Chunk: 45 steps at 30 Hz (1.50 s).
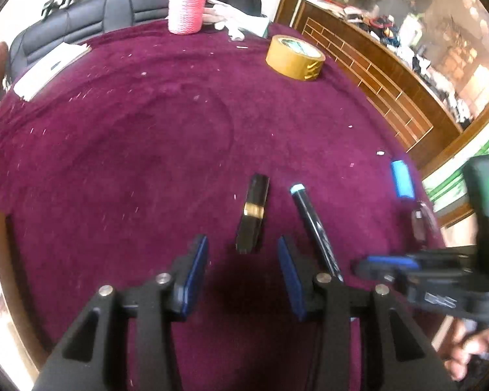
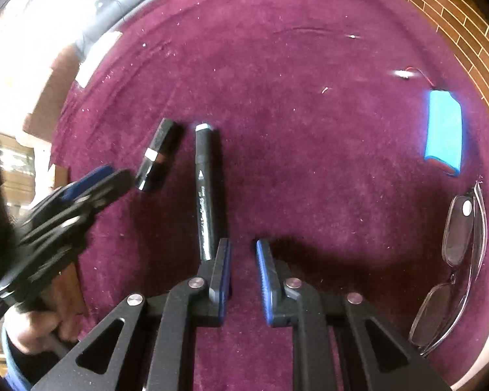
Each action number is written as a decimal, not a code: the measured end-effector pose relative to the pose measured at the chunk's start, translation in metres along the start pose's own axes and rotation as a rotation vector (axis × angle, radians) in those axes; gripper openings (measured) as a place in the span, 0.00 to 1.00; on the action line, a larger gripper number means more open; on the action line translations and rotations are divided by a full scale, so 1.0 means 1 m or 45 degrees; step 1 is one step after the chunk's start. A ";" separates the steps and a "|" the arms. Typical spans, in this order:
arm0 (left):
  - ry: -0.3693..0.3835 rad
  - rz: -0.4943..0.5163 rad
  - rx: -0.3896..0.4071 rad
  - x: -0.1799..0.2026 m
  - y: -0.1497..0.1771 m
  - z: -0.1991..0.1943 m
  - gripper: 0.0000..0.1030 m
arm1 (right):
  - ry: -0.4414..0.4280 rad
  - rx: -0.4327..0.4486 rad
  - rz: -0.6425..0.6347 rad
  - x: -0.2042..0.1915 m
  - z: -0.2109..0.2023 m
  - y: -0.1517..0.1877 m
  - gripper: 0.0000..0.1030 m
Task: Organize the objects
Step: 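Grasp a white-capped black marker with the right tool while the left tool grasps a gold-banded marker, then carry both markers over the cardboard box with both tools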
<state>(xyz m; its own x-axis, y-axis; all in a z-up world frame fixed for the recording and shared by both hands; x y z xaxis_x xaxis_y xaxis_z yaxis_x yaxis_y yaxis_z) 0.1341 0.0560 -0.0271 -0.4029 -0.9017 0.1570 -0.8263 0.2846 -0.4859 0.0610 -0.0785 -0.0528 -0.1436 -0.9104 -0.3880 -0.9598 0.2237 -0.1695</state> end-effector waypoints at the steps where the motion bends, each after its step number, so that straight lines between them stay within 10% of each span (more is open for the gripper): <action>1: -0.008 0.020 -0.015 0.002 -0.002 0.008 0.42 | -0.008 0.001 0.004 0.002 -0.002 0.001 0.17; 5: -0.044 0.057 -0.078 0.007 -0.010 0.034 0.38 | -0.021 0.002 -0.010 -0.006 -0.003 0.001 0.17; 7: -0.069 0.075 -0.100 0.007 -0.013 0.045 0.19 | -0.022 0.010 -0.026 -0.009 -0.005 -0.003 0.20; 13: -0.104 0.039 -0.061 -0.003 -0.005 0.043 0.16 | -0.011 0.033 -0.122 -0.033 -0.006 -0.010 0.45; 18: -0.136 -0.055 -0.061 -0.023 0.029 0.020 0.16 | 0.091 0.000 -0.236 -0.048 0.015 -0.013 0.41; 21: -0.168 -0.088 -0.026 -0.031 0.052 0.007 0.16 | 0.211 -0.008 -0.339 -0.055 0.025 -0.011 0.11; 45: -0.284 -0.053 0.059 -0.025 0.057 0.004 0.19 | 0.261 -0.001 -0.305 -0.050 0.056 -0.010 0.18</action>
<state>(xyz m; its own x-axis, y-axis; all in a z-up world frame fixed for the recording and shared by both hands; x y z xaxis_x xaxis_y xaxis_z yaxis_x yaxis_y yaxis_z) 0.0990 0.0935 -0.0619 -0.2675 -0.9635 -0.0133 -0.8196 0.2348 -0.5226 0.0911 -0.0160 -0.0825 0.0413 -0.9883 -0.1467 -0.9724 -0.0060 -0.2331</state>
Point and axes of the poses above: each gripper's, at about its wrist camera, not at the fingertips, and z roughly the way its jaws point, x to its right, y to its underside, the point moved 8 cm from there along z, roughly the way its jaws point, and after that the axes turned 1 degree about -y, right-handed, at the moved point
